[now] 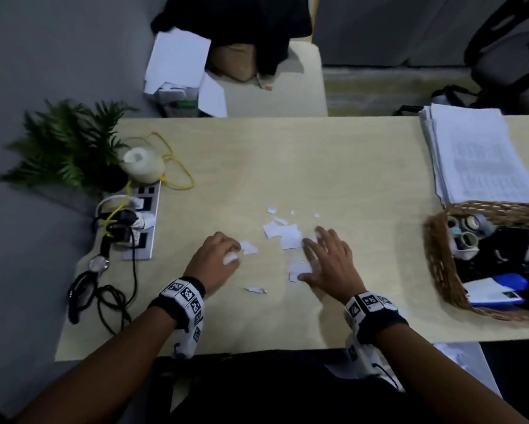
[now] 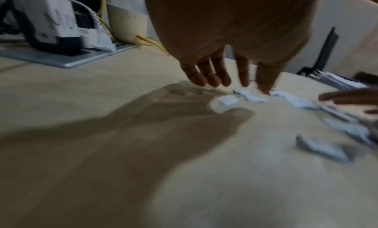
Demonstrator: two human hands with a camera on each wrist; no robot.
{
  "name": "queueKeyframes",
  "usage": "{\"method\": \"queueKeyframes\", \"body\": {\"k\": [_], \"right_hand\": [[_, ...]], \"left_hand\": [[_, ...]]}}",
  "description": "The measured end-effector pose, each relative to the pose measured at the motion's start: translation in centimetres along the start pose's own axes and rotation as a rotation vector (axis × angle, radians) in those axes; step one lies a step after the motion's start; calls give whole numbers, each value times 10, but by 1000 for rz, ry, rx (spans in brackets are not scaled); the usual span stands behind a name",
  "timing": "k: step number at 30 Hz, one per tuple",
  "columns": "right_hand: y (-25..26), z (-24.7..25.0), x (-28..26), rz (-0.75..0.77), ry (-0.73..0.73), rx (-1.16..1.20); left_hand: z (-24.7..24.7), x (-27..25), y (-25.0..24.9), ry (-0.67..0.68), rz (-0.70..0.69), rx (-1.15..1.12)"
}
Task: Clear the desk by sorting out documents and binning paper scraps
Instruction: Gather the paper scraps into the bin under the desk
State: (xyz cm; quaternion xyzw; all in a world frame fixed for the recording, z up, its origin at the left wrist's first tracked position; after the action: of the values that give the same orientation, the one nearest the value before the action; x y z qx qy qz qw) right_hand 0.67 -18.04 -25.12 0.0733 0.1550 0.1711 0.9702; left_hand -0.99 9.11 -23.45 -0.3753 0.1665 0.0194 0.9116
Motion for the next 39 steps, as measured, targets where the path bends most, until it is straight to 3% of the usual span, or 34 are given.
{"method": "queueKeyframes", "body": {"k": [5, 9, 13, 16, 19, 21, 22, 27, 30, 34, 39], "right_hand": [[7, 9, 4, -29, -147, 133], [12, 11, 3, -9, -122, 83], [16, 11, 4, 30, -102, 93], [38, 19, 12, 194, -192, 117], [81, 26, 28, 368, -244, 115], [113, 26, 43, 447, -201, 115], [126, 24, 50, 469, -179, 107], [156, 6, 69, 519, -123, -32], [144, -1, 63, 473, -80, -12], [120, 8, 45, 436, -78, 27], [62, 18, 34, 143, -50, 202]], "left_hand": [[-34, -27, -6, 282, -181, 26], [-63, -24, -24, 353, -315, 143], [-53, -12, -19, 113, -427, 147], [-12, -3, -9, -96, -336, 24], [24, 0, 17, -233, -83, -52], [28, -2, 33, -213, 90, -90], [26, -3, 36, -190, 110, -98], [2, -11, 17, -150, -101, 80], [-9, -10, 26, -147, -23, 137], [-11, -8, 24, -144, -112, 175], [-13, -7, 25, -140, -130, 189]]}}
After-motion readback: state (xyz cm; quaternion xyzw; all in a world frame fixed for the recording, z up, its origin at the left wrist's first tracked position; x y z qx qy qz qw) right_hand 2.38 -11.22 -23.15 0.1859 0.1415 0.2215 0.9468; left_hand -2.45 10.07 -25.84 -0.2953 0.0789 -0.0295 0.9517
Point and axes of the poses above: each hand's wrist, its own x-axis towards the middle knuckle, its own z-axis out of the back of the hand, y = z × x, the point moved 7 cm from there along x, towards the middle knuckle, and after that the axes turned 7 degrees about -x, right-handed, at the moved point
